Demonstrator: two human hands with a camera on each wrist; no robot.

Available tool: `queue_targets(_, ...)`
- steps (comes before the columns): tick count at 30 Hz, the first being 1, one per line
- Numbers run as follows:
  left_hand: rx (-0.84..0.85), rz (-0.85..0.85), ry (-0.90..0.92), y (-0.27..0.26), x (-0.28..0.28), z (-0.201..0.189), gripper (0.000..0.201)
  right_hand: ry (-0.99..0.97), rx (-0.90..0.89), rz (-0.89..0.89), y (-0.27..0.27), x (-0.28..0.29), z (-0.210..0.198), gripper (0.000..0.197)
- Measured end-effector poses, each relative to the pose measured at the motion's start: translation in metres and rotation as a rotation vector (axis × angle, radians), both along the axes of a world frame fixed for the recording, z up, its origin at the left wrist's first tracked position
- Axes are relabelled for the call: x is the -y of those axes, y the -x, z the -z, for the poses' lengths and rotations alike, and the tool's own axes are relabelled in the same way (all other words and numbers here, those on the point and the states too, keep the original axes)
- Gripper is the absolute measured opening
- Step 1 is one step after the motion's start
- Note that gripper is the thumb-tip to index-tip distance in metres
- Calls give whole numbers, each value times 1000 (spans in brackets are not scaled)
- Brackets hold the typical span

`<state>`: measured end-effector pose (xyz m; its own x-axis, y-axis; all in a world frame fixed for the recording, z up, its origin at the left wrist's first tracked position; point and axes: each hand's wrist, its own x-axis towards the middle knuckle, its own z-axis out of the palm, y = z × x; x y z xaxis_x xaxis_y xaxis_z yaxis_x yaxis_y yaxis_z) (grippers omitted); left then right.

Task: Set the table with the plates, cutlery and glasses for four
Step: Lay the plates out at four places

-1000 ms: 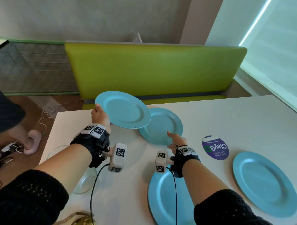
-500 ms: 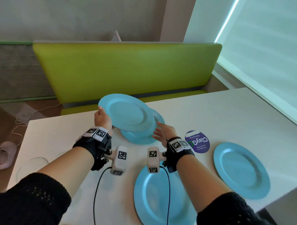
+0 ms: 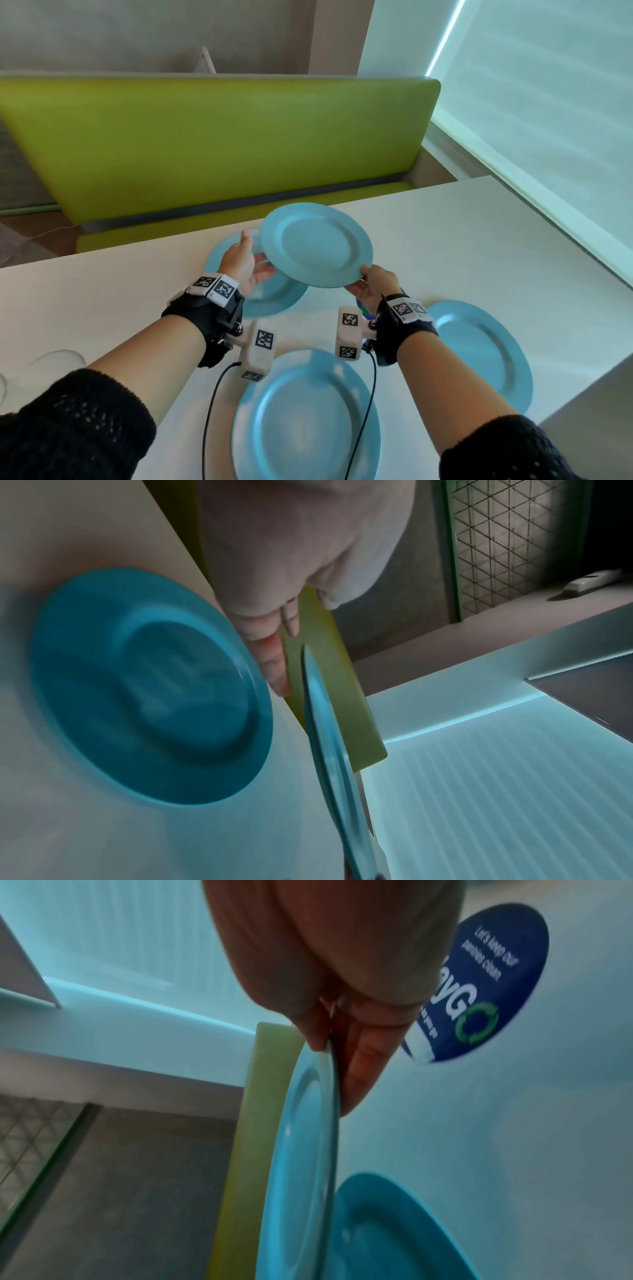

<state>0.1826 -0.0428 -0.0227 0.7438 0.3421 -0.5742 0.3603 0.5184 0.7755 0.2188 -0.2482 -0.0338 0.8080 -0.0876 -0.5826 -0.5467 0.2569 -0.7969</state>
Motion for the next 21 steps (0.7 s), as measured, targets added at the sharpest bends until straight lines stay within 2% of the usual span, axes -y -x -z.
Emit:
queue_targets(3, -47, 35, -75, -9, 8, 3, 53, 51, -31, 59, -15, 33, 5, 36)
queue_targets(10, -92, 100, -115, -24, 22, 8, 33, 35, -73, 176, -42, 92, 24, 43)
queue_targets(16, -111, 91, -127, -30, 26, 11, 34, 14, -104, 218, -58, 109, 44, 42)
queue_targets(21, -122, 68, -133, -32, 27, 14, 34, 74, -136, 229, -72, 105, 48, 43)
